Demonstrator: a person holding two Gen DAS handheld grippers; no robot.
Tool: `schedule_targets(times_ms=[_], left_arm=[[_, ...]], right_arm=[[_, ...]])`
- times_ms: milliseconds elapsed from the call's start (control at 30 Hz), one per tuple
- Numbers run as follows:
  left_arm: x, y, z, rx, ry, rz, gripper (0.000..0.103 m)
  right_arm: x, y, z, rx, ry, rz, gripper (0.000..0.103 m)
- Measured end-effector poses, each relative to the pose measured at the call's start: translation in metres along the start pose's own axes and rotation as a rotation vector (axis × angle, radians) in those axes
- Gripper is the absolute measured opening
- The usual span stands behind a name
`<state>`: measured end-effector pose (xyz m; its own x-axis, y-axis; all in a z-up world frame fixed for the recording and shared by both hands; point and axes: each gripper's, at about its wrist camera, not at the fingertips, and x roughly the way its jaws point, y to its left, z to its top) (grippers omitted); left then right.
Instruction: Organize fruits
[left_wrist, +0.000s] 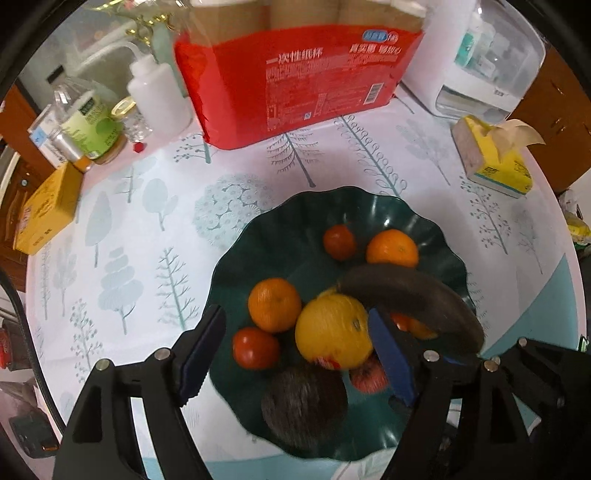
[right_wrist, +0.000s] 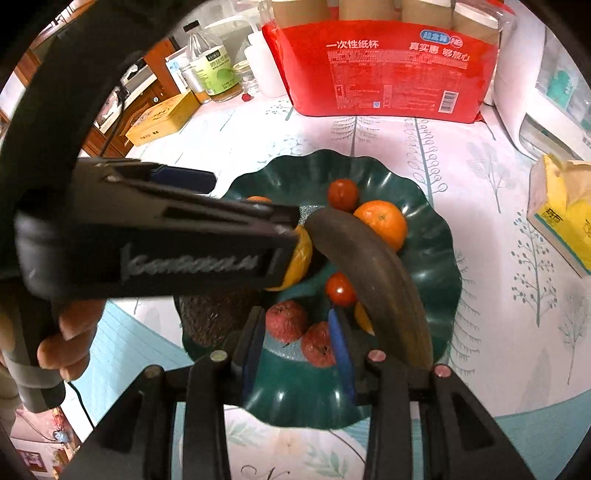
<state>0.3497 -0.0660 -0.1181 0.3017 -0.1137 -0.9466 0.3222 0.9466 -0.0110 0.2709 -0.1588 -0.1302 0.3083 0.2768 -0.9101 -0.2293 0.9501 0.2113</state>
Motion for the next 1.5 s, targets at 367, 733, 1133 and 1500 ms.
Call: schedule_targets(times_ms=[367, 733, 1133, 1500], left_arm=[[-0.068, -0.004, -0.063, -0.094, -0.085, 0.017, 0.079], [-0.116, -0.016, -0.166, -0.172, -0.100, 0.057, 0.080], [-0.180, -0.041, -0.262, -0.195, -0.192, 0.120, 0.086], [-0.213, -0.045, -0.286, -0.257, -0.266, 0.180, 0.088]], right_arm=[[-0.042, -0.001, -0.035, -0.002, -0.026, 0.004, 0.036], [-0.087, 0.005, -0.094, 0.063, -0.071, 0.011, 0.036], [-0.146, 0.029, -0.170, 0.130, -0.124, -0.121, 0.043], [-0.204, 0.054, -0.206, 0.190, -0.268, -0.282, 0.049]])
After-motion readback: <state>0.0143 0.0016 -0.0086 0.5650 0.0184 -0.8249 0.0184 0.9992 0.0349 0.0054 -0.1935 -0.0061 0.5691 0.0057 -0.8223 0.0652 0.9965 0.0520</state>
